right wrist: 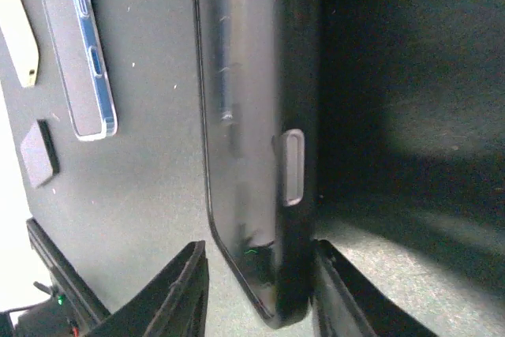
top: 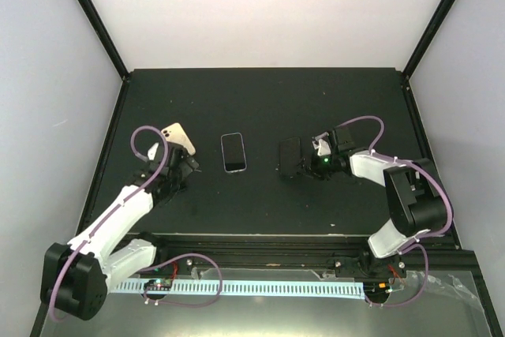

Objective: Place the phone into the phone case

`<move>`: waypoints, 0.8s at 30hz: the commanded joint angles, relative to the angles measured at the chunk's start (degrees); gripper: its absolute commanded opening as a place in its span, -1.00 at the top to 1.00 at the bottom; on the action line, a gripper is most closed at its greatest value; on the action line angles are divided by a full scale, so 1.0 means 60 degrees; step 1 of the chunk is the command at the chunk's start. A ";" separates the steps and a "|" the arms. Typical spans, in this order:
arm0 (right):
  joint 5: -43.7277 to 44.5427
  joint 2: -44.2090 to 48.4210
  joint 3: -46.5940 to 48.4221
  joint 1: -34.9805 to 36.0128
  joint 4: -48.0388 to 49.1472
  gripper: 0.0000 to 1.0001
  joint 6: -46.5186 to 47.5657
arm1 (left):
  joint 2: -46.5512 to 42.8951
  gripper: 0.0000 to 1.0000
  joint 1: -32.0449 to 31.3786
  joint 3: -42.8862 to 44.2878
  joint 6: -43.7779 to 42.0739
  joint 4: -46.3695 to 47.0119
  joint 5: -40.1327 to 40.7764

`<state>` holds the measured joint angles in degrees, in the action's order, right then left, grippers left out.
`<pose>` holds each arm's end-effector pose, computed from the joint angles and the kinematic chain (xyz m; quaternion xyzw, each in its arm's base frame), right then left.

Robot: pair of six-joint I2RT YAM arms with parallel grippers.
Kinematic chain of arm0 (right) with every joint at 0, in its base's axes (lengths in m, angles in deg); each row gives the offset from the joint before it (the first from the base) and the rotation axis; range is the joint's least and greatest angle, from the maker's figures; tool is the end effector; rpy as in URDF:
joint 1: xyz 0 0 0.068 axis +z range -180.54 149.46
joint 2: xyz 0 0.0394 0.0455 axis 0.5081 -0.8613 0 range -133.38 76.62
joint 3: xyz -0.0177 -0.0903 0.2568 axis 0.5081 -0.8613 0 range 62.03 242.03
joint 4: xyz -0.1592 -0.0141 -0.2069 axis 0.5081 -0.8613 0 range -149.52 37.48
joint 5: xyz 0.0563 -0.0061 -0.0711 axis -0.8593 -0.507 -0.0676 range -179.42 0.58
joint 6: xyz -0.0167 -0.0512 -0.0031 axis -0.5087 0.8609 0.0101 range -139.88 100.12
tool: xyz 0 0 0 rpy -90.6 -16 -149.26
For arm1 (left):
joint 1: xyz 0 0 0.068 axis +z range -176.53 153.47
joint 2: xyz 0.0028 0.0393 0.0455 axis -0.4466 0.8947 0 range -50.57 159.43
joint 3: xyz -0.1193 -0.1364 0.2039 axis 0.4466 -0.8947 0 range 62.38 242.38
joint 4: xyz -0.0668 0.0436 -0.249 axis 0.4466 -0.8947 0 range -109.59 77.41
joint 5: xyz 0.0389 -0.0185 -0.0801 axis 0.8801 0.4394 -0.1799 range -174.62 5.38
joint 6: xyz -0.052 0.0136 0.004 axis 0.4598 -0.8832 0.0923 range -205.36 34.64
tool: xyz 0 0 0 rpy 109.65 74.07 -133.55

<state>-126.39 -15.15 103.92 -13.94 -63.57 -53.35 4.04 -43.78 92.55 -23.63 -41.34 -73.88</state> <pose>0.2638 0.1010 0.1391 0.0559 0.9198 0.3788 0.0858 0.1742 -0.0471 0.1947 -0.3849 0.8632 -0.1314 0.2990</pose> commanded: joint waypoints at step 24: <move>0.1170 0.3649 -0.0801 0.0535 -0.1202 -1.00 0.0141 | 0.6722 -0.98 0.1112 0.5598 -0.4574 -0.0688 0.0720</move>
<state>-119.37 5.97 98.41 -10.99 -68.32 -55.32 41.94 -39.19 124.03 -48.37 -46.63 -65.74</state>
